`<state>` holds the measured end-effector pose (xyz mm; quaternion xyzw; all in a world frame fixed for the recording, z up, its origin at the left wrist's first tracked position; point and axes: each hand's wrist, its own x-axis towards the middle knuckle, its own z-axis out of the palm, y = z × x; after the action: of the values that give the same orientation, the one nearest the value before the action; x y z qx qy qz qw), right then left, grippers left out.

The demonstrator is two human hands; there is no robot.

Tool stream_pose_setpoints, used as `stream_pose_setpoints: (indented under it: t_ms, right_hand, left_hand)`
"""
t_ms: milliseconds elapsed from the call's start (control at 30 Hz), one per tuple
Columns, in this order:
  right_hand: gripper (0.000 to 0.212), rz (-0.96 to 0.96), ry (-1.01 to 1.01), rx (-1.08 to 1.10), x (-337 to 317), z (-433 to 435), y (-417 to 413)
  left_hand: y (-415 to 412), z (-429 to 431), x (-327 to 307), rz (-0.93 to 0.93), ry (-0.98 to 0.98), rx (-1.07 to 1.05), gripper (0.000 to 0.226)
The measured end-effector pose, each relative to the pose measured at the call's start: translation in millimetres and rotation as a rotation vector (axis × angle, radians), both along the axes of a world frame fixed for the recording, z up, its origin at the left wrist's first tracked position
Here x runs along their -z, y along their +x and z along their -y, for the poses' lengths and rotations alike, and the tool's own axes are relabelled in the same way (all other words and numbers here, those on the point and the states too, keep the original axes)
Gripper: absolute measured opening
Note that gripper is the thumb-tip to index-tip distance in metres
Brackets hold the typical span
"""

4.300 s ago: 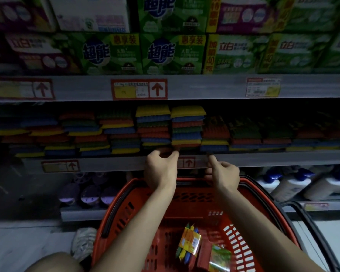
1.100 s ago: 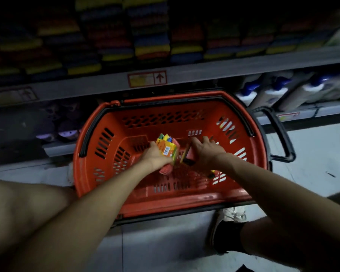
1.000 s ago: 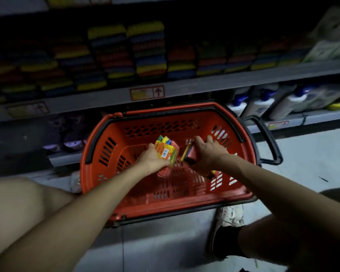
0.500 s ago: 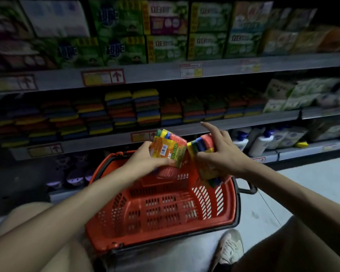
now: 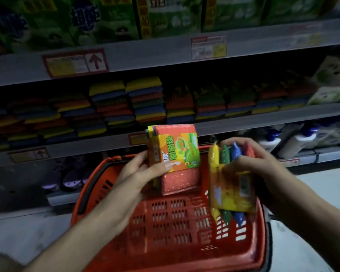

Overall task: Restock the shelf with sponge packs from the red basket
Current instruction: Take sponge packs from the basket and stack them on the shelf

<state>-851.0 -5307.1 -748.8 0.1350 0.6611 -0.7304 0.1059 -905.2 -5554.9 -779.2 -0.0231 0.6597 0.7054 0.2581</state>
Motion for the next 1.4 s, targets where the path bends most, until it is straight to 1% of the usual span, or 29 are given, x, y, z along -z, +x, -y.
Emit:
stream_pose_setpoints:
  t_ms: [100,200,233,300,367,433,500,567,600,667,700,733,767,800,833,867,900,933,967,1000,1033,1133,1233,1267,1333,1400]
  right_hand:
    - [0.052,0.014,-0.093,0.012,11,1,-17]
    - [0.047,0.003,-0.135,0.037,20,3,-37]
    - [0.048,0.005,-0.143,0.039,22,5,-39]
    - [0.050,0.031,-0.125,0.010,20,10,-40]
    - [0.054,0.052,-0.083,-0.027,18,12,-39]
    - [0.058,0.089,-0.010,-0.062,11,18,-48]
    - [0.051,0.099,0.037,-0.119,5,9,-44]
    - [0.051,0.132,0.064,-0.117,2,-3,-40]
    - [0.051,0.162,0.056,-0.047,0,-6,-39]
    - [0.044,0.139,0.067,0.072,0,-16,-34]
    - [0.039,0.103,0.064,0.075,1,-20,-27]
    - [0.037,0.097,0.021,0.061,4,-18,-25]
    - [0.038,0.089,-0.018,0.022,5,-17,-20]
    - [0.040,0.077,-0.015,-0.006,3,-15,-14]
    - [0.036,0.077,-0.015,-0.047,5,-15,-14]
    - [0.035,0.093,-0.008,-0.084,6,-15,-13]
    - [0.041,0.097,0.047,-0.128,5,-13,-9]
    - [0.040,0.089,0.086,-0.154,3,-14,-6]
    - [0.033,0.045,0.103,-0.166,3,-18,-4]
    - [0.025,0.021,0.133,-0.108,4,-20,-9]
    - [0.022,-0.024,0.161,-0.089,3,-19,-13]
    - [0.030,-0.143,0.237,-0.122,-6,-18,0]
    - [0.025,-0.198,0.313,-0.188,-9,-18,-5]
    - [0.027,-0.199,0.337,-0.203,-10,-18,-5]
    - [0.039,-0.201,0.387,-0.203,-8,-19,-9]
    - [0.043,-0.216,0.432,-0.234,-7,-20,-11]
  left_hand:
    - [-5,0,3,-0.050,-0.059,0.006,0.062]
    - [-8,-2,3,-0.144,-0.150,-0.026,0.075]
    - [-8,-2,3,-0.154,-0.145,-0.054,0.077]
    - [-6,-4,-2,-0.156,-0.112,-0.107,0.075]
    - [0,-7,-7,-0.183,-0.135,-0.153,0.074]
    - [4,-8,-12,-0.251,-0.179,-0.208,0.072]
    - [11,-10,-17,-0.427,-0.299,-0.207,0.074]
    - [18,-9,-20,-0.683,-0.515,-0.173,0.078]
    - [21,-9,-21,-0.807,-0.617,-0.155,0.080]
    - [23,-7,-21,-1.010,-0.775,-0.100,0.084]
    - [23,-6,-20,-1.086,-0.844,-0.064,0.086]
    - [23,-4,-17,-1.134,-0.906,-0.027,0.087]
    - [25,-4,-15,-1.143,-0.927,-0.009,0.088]
    - [28,-4,-13,-1.110,-0.901,-0.016,0.086]
    - [31,-5,-12,-1.031,-0.819,-0.039,0.084]
    - [35,-6,-11,-0.904,-0.696,-0.061,0.080]
    - [37,-9,-11,-0.756,-0.551,-0.085,0.077]
    - [38,-11,-11,-0.616,-0.420,-0.127,0.074]
    - [36,-12,-10,-0.490,-0.316,-0.172,0.072]
    - [32,-12,-10,-0.401,-0.250,-0.198,0.073]
    - [29,-12,-10,-0.356,-0.212,-0.196,0.074]
    - [18,-14,-17,-0.363,-0.209,-0.133,0.070]
    - [1,-15,-28,-0.405,-0.254,-0.086,0.058]
    - [-4,-14,-32,-0.412,-0.271,-0.065,0.058]
    - [-14,-11,-38,-0.425,-0.333,-0.015,0.066]
    - [-20,-8,-43,-0.431,-0.375,0.019,0.068]
